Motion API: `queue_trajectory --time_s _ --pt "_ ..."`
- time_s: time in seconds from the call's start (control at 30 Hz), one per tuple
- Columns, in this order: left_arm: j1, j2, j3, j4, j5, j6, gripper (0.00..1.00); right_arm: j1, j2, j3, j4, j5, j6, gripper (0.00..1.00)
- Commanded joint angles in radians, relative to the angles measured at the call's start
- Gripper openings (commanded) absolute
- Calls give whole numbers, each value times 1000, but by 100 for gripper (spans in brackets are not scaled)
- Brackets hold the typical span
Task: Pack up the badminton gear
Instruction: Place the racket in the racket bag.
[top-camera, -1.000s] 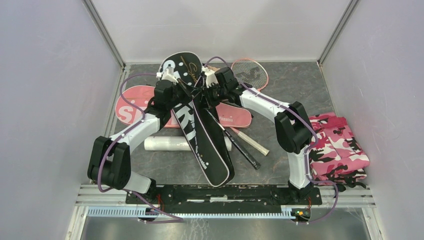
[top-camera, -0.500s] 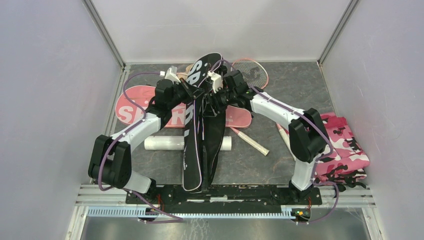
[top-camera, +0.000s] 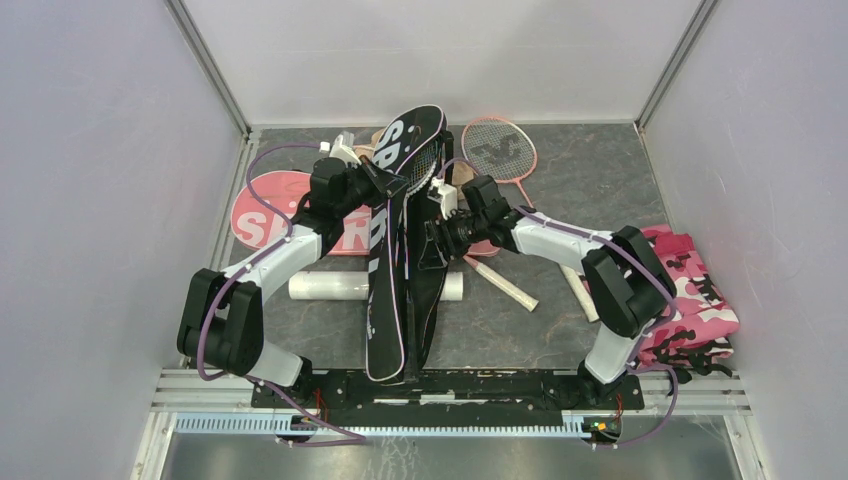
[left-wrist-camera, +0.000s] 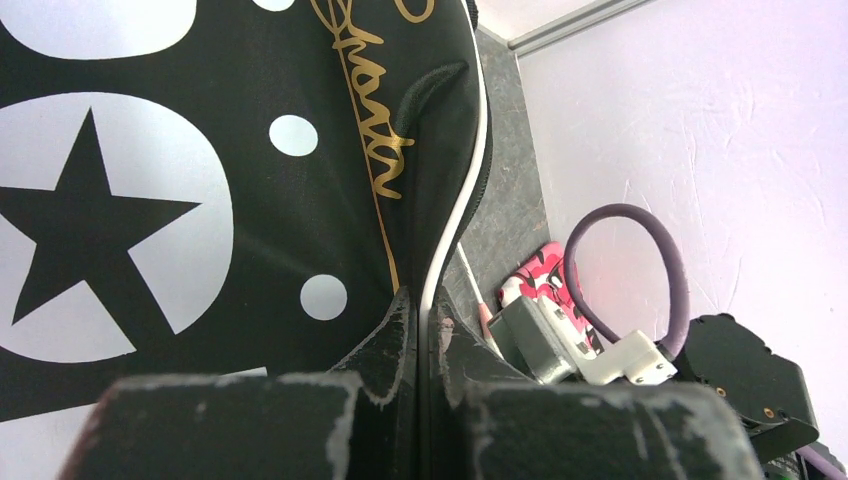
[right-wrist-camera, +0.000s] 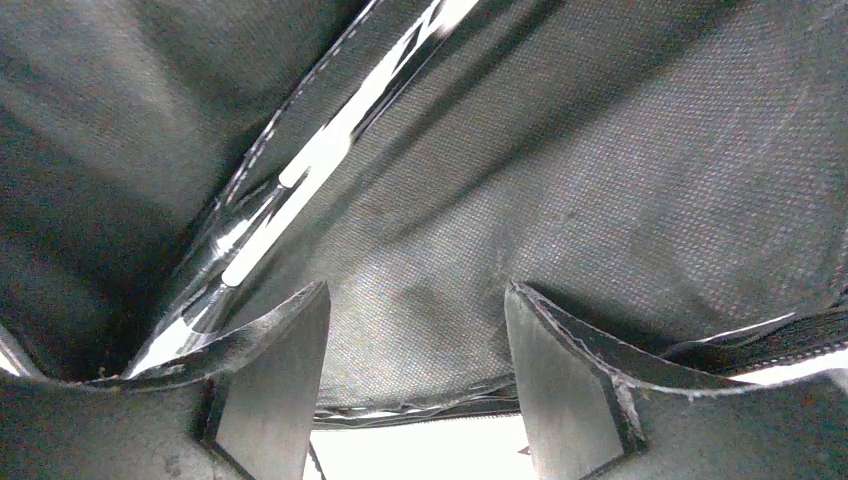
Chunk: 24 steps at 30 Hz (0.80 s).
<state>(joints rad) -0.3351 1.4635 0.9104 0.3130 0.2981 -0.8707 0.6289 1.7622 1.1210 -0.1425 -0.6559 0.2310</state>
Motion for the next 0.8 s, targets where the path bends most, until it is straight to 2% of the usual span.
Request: queue_trajectory --time_s 0.0,0.37,0.77 --pt "0 -11 55 90 19 -22 2 -2 -90 -37 177 -47 103 70" --pt "-1 -3 56 92 25 -27 2 -1 -80 -44 288 -66 241 69" --pt "-1 -3 61 92 31 -35 2 40 -8 -18 294 -44 286 62"
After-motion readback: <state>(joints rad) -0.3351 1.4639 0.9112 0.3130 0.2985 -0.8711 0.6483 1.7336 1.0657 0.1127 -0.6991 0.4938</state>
